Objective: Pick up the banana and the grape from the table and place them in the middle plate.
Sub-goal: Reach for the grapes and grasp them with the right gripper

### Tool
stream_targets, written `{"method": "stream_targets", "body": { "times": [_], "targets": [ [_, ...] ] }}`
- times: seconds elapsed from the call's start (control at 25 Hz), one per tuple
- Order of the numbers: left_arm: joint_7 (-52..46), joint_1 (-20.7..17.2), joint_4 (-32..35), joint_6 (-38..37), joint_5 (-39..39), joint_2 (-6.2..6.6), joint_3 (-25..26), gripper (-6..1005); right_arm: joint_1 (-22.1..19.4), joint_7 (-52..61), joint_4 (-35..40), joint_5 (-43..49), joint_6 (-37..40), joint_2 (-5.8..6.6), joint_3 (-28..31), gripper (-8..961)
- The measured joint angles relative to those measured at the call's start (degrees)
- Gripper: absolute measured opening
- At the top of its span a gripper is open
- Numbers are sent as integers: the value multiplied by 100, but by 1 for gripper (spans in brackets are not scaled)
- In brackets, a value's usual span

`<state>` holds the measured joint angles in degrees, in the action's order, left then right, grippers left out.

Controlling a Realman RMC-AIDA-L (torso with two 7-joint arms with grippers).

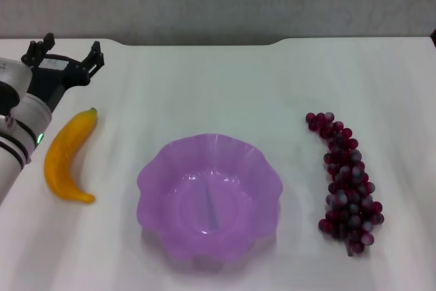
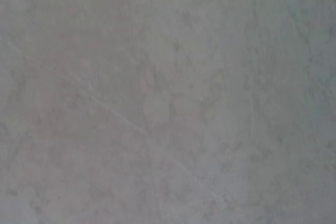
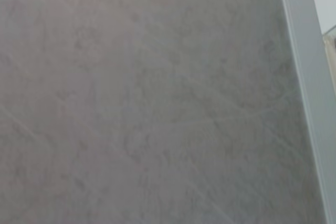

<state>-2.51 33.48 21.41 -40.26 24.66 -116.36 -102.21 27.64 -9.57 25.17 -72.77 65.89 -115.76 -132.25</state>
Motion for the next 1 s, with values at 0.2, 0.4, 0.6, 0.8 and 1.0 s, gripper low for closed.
{"method": "stream_targets", "body": {
  "times": [0.2,0.4,0.6,0.8,1.0],
  "targets": [
    [-8,0,18,33,6,0,-10,895,-16,0,-26,0,-31,1,1,894],
    [-18,0,107,143,16,10,7,895,-16,0,-36,0,-72,1,-2,894],
    [-20,1,143,283,16,10,22,896,-19,0,-38,0,-77,1,-2,894],
    [-21,11,163,337,15,13,27,896,-30,0,-22,12,-128,1,-14,893],
    [-4,-17,140,352,12,16,27,896,-15,0,106,24,-678,10,-220,893]
  ]
}}
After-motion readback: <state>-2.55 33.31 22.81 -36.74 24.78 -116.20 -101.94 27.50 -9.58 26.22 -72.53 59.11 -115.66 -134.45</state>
